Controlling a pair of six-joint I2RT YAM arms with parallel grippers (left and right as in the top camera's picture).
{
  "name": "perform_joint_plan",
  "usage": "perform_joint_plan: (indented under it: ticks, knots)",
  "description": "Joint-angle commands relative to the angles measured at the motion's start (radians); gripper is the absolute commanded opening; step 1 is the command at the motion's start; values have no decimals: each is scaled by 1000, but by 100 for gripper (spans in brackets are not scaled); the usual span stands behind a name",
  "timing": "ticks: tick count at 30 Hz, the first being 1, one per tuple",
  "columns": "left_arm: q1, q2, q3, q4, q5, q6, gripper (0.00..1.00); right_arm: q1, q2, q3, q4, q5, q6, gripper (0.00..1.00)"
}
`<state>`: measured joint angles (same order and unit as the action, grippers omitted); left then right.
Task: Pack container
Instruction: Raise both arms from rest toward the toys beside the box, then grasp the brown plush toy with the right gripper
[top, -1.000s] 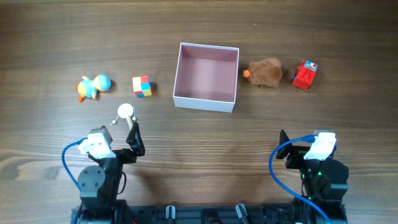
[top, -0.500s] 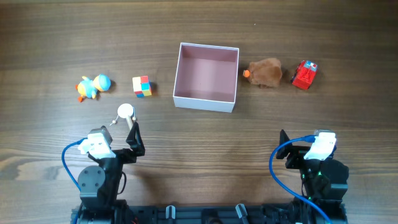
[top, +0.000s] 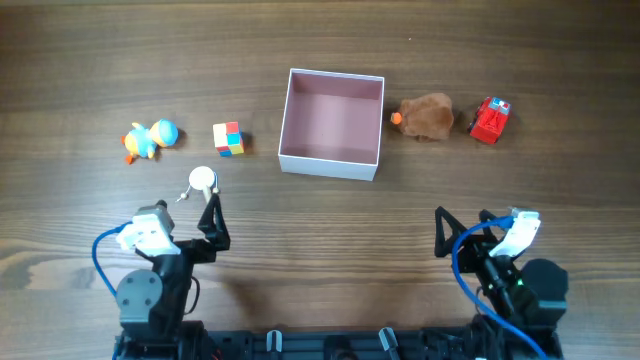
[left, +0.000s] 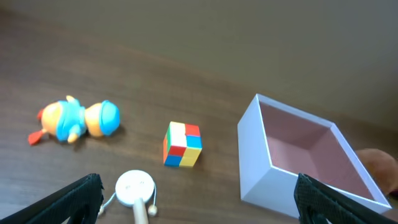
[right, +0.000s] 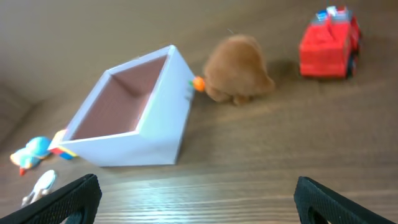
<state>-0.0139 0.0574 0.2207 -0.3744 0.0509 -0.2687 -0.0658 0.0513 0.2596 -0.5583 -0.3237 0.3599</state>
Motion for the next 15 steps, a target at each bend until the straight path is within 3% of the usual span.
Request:
perform_joint_plan:
  ticks: [1, 15]
  knots:
    - [-6, 149, 140, -59, 8, -9, 100, 3, 142, 203, -37, -3, -88, 100]
    - [-3, 995, 842, -327, -11, 33, 100, 3, 1080, 947, -544, 44, -178, 100]
